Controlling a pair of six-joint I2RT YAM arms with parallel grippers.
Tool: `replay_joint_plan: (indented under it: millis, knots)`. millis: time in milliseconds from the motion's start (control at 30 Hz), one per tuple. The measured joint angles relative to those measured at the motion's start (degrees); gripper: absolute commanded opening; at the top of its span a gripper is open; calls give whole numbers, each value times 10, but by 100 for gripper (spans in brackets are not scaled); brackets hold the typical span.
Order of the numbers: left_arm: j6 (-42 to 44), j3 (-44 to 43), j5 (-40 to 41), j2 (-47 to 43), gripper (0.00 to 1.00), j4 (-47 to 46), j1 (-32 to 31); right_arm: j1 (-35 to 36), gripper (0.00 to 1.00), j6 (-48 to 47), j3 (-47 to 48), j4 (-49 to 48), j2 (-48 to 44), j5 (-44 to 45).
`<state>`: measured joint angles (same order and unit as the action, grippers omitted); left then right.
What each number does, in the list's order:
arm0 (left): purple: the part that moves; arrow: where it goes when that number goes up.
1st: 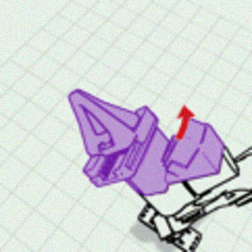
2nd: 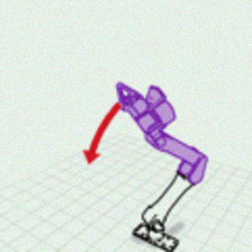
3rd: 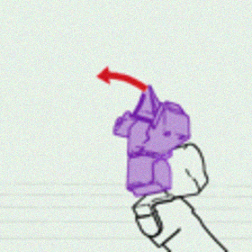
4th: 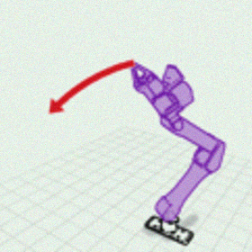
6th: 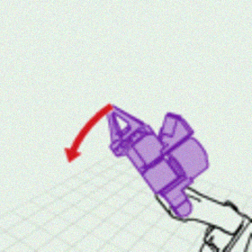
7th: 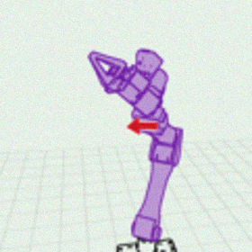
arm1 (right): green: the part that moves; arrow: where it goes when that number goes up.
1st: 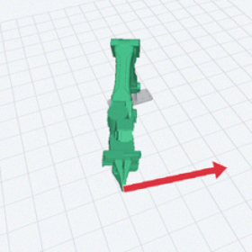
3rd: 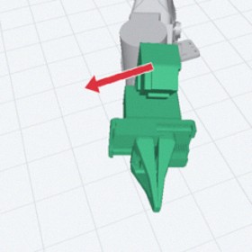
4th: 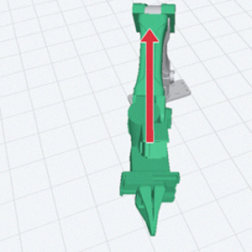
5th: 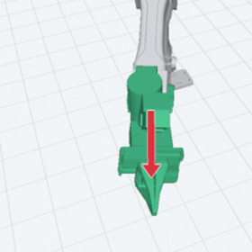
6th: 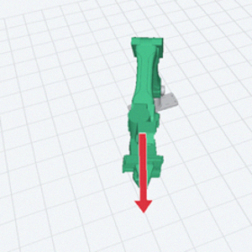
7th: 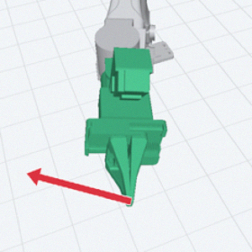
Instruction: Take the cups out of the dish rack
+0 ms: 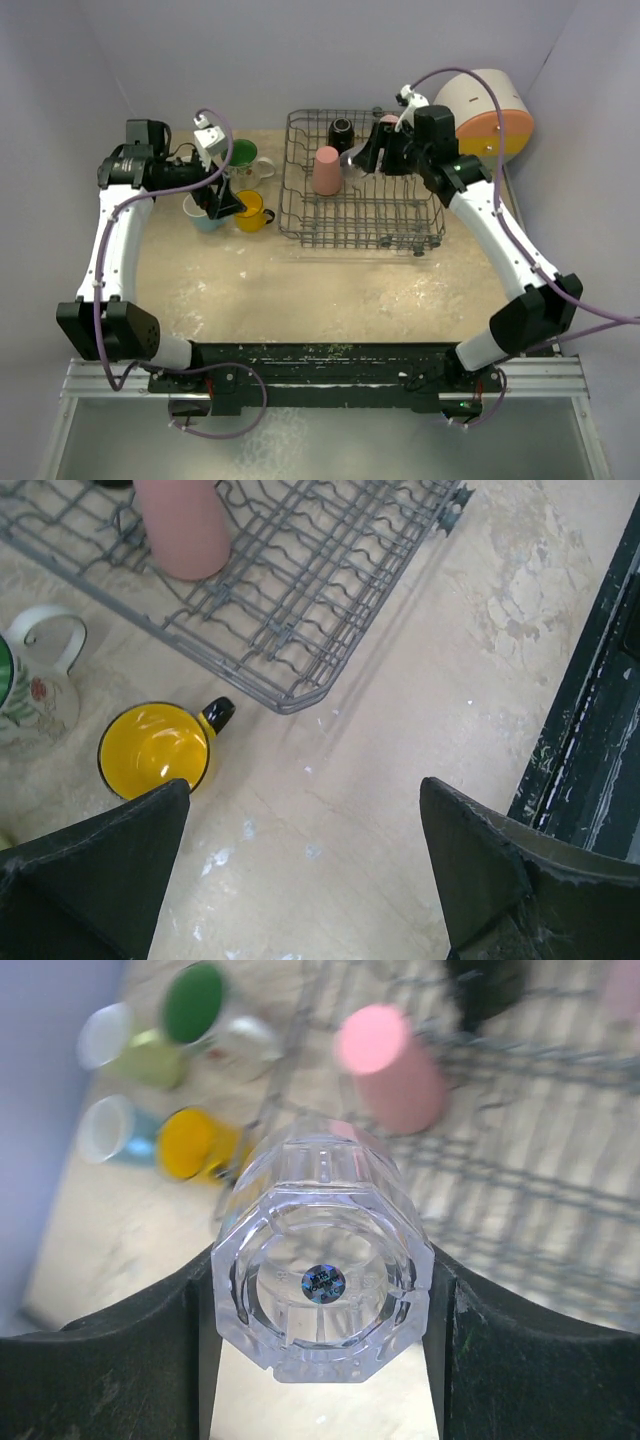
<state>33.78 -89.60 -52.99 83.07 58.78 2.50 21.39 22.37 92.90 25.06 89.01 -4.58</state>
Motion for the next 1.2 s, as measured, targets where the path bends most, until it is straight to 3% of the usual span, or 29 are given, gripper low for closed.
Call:
replay_joint_plan:
  millis: [200, 433, 633, 767, 1033, 1200]
  knots:
    - [4, 41, -9, -70, 98, -66, -8, 3, 8, 116, -152, -127, -64, -227]
    - [-37, 44, -43, -121, 93, -155, -8, 32, 7, 377, -282, -430, -77, -389]
    - [-107, 44, -64, -129, 88, -214, -8, 83, 4, 572, -288, -682, -45, -429]
    - [-154, 44, -77, -131, 84, -244, -8, 117, 2, 666, -297, -798, -5, -428]
    - [-258, 44, -120, -145, 80, -309, -7, 140, 1, 748, -306, -883, 15, -410]
    - [-272, 49, -131, -162, 78, -325, -5, 150, 0, 764, -306, -902, 14, -402]
